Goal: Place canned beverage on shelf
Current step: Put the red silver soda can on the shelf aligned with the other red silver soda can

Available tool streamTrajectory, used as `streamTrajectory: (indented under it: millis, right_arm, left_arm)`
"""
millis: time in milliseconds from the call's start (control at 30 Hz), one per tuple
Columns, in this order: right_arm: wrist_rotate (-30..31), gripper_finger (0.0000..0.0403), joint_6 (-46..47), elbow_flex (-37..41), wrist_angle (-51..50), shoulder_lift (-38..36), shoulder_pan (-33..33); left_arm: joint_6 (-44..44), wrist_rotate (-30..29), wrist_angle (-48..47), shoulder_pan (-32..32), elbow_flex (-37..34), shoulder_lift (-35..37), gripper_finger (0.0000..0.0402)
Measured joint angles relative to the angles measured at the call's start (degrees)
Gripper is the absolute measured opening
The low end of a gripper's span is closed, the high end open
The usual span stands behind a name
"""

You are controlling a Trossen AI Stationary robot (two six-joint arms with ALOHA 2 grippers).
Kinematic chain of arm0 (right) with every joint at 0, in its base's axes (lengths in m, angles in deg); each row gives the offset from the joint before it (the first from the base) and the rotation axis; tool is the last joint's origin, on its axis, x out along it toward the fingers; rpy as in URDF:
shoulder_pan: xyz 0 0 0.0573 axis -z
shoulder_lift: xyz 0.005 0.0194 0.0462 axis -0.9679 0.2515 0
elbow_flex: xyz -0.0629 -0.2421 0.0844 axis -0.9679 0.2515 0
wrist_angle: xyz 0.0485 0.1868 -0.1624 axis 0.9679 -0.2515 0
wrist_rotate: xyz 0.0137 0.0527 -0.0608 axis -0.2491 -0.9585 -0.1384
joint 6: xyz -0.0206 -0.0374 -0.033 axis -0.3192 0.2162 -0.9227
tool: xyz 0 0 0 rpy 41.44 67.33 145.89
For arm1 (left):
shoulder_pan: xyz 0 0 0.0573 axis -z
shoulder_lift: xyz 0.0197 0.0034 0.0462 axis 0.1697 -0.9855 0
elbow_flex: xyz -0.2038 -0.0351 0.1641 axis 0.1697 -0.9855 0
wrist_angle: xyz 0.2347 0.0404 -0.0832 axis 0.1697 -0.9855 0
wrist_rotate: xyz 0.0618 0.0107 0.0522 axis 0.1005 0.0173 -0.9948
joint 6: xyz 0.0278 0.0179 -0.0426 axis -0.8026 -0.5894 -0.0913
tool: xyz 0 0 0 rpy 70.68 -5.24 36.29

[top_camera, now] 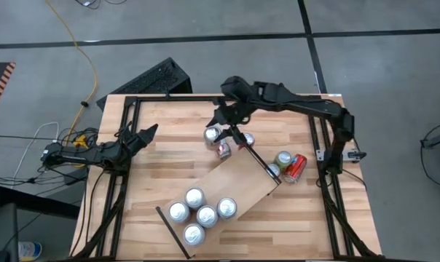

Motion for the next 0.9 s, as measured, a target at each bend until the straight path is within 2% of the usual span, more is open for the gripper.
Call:
streamTrajectory:
  millis: [267, 567, 900]
  right_arm:
    - [1.7, 0.0190, 4.6, 0.0, -2.0, -3.6, -7.2]
    - [3.9, 0.0190, 4.6, 0.0, -2.5, -2.7, -16.1]
    - [3.6, 0.0190, 4.1, 0.0, -2.8, -2.5, -16.7]
  left_arm:
    - [1.0, 0.3, 0.0, 0.0, 0.0, 0.0, 0.0351]
    - [1.9, 0.3, 0.0, 0.0, 0.0, 0.0, 0.0351]
    - [2.4, 0.4, 0.0, 0.0, 0.0, 0.0, 0.0351]
